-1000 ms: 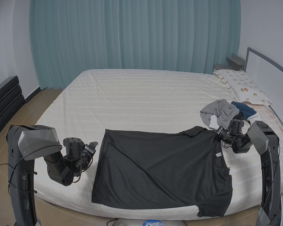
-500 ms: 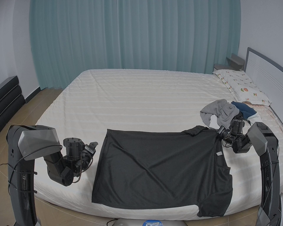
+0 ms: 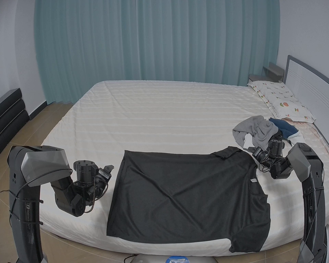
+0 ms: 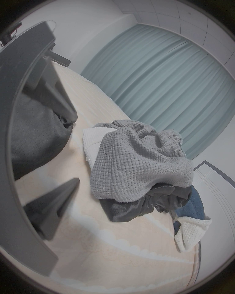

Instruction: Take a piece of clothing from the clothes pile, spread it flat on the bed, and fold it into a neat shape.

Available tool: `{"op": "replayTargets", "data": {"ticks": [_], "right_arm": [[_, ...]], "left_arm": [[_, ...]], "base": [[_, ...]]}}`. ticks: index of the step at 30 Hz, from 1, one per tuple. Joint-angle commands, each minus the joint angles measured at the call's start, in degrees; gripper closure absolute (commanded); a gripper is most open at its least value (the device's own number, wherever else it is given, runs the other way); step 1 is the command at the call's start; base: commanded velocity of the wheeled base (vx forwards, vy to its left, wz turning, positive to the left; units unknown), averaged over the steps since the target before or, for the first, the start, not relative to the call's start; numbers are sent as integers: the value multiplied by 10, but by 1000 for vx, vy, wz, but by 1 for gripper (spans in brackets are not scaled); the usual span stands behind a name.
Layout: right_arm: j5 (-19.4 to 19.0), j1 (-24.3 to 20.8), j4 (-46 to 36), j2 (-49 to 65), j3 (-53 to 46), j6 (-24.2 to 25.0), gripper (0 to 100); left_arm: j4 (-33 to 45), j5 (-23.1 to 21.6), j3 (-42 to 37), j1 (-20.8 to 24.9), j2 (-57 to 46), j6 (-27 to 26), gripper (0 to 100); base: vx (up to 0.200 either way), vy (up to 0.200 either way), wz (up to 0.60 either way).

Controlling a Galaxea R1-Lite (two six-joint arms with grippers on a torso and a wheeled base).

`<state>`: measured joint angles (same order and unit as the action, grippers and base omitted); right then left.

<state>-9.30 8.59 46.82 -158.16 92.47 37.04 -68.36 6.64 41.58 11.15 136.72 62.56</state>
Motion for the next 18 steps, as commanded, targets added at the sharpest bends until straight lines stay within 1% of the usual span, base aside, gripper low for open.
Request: {"op": "replayTargets", "data": {"ticks": [1,3,4,5,6,11,15,18], "right_arm": [[0,-1,12,42,-26,15,0],[-3,-4,14,70,-47,46,0],[-3,-5,13,75,-48,54,0],[-5,-9,5,88,-54,78,0],[-5,-15,2,94,-55,88,0],[-2,-43,-50,101,-54,101,0],[-6,-76,-86,116,-54,124,0],[-6,-97,-111,114,-41,124,0]], "left_arm": [[-1,0,-3,0,0,3,0],[-10,-1,-10,0,0,3,0],[-12,-1,-12,0,0,3,0],[-26,-1,-18,0,0,3,0],[-34,-2,-23,0,0,3,0],[-48,-3,-33,0,0,3,0],[-48,-3,-33,0,0,3,0],[-48,-3,-33,0,0,4,0]], "base": [[0,0,0],[0,0,0],[0,0,0],[0,0,0],[0,0,0],[0,0,0],[0,0,0],[0,0,0]]}}
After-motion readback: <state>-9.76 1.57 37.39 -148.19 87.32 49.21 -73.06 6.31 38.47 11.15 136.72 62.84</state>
